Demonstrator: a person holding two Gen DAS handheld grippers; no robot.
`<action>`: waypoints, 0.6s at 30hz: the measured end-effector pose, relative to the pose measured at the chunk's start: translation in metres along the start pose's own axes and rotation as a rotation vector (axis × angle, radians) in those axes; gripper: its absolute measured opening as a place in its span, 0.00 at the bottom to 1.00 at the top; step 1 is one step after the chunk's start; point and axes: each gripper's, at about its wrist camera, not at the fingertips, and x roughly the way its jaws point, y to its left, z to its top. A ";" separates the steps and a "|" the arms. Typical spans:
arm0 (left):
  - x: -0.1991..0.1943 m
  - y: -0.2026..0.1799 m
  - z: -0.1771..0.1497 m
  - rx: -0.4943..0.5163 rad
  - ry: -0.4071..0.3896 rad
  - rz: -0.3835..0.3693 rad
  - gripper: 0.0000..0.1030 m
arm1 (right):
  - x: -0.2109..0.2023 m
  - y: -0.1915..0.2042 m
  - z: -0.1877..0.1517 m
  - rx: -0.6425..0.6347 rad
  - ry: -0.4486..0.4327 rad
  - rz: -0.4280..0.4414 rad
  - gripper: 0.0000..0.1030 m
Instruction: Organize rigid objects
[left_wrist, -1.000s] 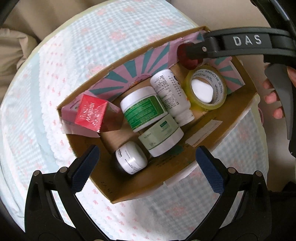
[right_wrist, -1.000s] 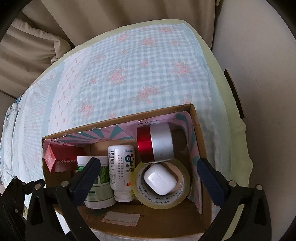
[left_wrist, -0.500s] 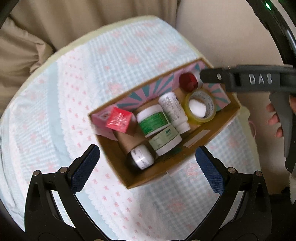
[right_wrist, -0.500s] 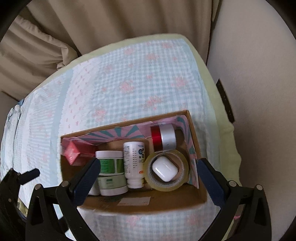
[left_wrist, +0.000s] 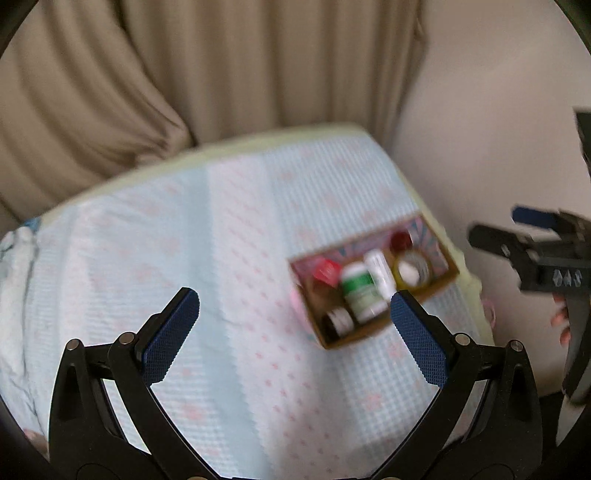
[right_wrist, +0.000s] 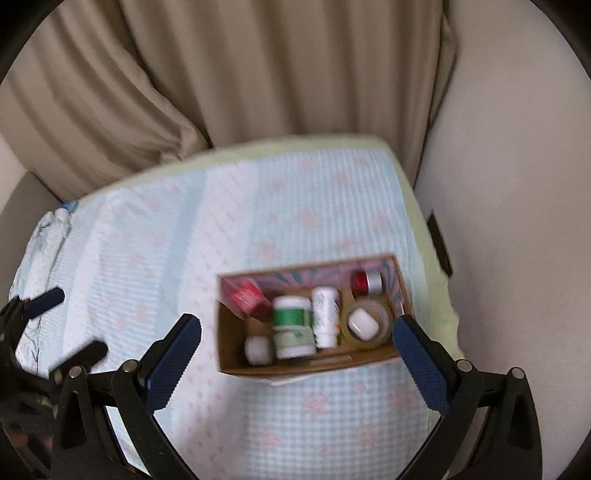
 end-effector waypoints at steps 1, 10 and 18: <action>-0.017 0.009 0.002 -0.014 -0.038 0.008 1.00 | -0.013 0.008 0.000 -0.009 -0.029 0.000 1.00; -0.151 0.068 -0.015 -0.102 -0.355 0.062 1.00 | -0.130 0.086 -0.007 -0.056 -0.311 -0.005 1.00; -0.222 0.084 -0.049 -0.102 -0.537 0.111 1.00 | -0.194 0.121 -0.032 -0.084 -0.495 -0.061 1.00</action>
